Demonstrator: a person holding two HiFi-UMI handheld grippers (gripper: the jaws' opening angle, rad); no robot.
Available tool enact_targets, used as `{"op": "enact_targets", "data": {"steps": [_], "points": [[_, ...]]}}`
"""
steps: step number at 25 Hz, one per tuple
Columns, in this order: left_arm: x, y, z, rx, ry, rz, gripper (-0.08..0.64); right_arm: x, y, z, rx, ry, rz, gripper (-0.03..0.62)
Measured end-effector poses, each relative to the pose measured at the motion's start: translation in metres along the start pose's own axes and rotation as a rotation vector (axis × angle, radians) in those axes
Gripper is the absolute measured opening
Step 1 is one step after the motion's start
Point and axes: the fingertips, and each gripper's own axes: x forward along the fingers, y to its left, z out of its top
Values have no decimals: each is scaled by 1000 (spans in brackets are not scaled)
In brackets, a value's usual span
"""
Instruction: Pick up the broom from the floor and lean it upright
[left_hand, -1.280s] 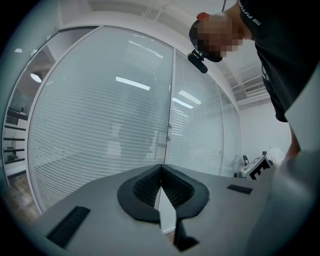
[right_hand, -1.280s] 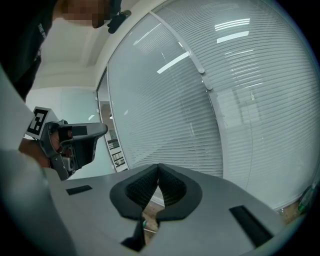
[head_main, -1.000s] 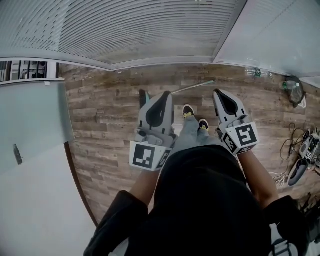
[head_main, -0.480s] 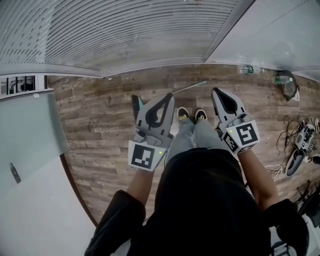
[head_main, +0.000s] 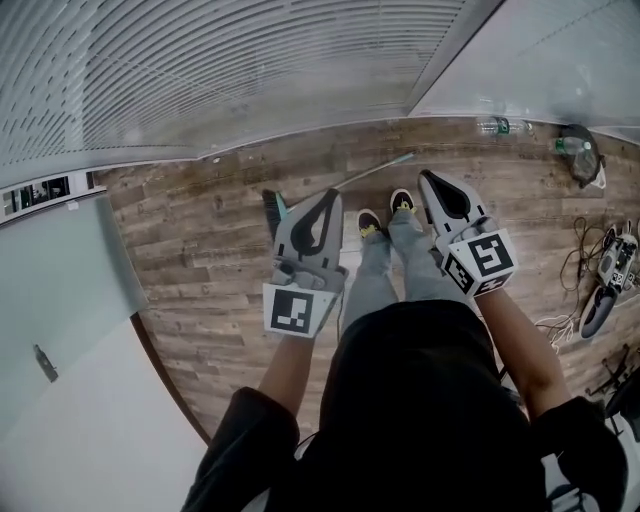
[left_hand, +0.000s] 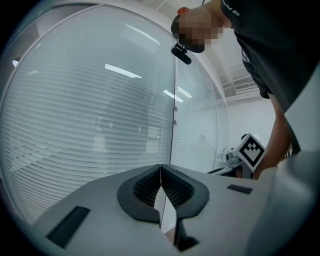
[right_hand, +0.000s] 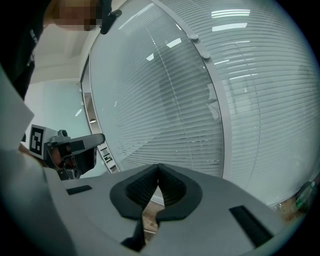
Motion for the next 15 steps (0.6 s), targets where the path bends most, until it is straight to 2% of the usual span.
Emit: {"op": "enact_targets", "data": {"steps": [4, 9, 13, 15], "points": [[23, 18, -31, 5, 54, 13, 18, 33, -14, -23, 26, 33, 18, 15], [50, 31, -106, -32, 174, 5, 18, 75, -37, -73, 26, 98, 42, 15], [71, 39, -153, -49, 208, 8, 18, 107, -46, -103, 32, 135, 72, 15], [82, 41, -180, -29, 236, 2, 18, 118, -54, -124, 38, 159, 77, 15]]}}
